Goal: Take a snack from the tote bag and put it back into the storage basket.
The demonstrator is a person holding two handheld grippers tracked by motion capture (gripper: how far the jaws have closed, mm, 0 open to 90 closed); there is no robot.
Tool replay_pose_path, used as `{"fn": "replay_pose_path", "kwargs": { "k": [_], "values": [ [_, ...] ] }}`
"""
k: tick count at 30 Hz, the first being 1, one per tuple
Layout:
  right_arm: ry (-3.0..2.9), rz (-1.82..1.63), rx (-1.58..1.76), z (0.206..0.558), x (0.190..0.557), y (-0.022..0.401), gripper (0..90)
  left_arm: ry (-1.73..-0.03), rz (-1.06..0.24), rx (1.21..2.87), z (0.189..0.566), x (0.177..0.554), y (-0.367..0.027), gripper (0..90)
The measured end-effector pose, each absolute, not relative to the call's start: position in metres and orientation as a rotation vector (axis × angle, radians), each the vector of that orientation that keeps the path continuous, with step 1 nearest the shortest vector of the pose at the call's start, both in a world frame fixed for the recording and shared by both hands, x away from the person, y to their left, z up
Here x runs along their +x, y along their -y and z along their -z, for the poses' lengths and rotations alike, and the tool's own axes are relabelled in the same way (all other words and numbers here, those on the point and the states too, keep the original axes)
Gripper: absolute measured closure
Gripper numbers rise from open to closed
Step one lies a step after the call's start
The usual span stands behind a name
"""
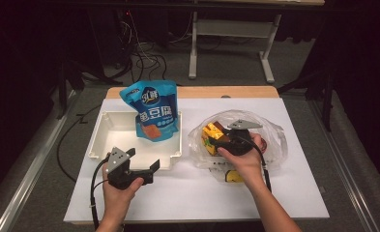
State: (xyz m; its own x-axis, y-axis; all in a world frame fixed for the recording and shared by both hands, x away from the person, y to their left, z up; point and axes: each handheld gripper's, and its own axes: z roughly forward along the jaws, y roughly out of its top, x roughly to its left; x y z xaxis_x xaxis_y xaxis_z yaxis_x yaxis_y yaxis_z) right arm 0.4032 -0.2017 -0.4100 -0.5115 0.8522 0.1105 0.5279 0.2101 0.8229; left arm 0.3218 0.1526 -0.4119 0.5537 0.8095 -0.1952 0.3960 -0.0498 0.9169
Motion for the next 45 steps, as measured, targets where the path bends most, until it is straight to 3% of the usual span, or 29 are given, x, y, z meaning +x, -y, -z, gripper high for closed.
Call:
{"fn": "replay_pose_path", "kwargs": {
  "k": [17,45],
  "values": [
    [-2.156,-1.094,1.289,0.419,0.414,0.191,50.4,-1.013,-0.46,1.67,0.412,0.32,-0.148,3.1],
    [-2.096,-1.207,1.259,0.372,0.388,0.207,51.7,-0.992,-0.453,1.681,0.413,0.319,-0.137,5.0]
  ]
}}
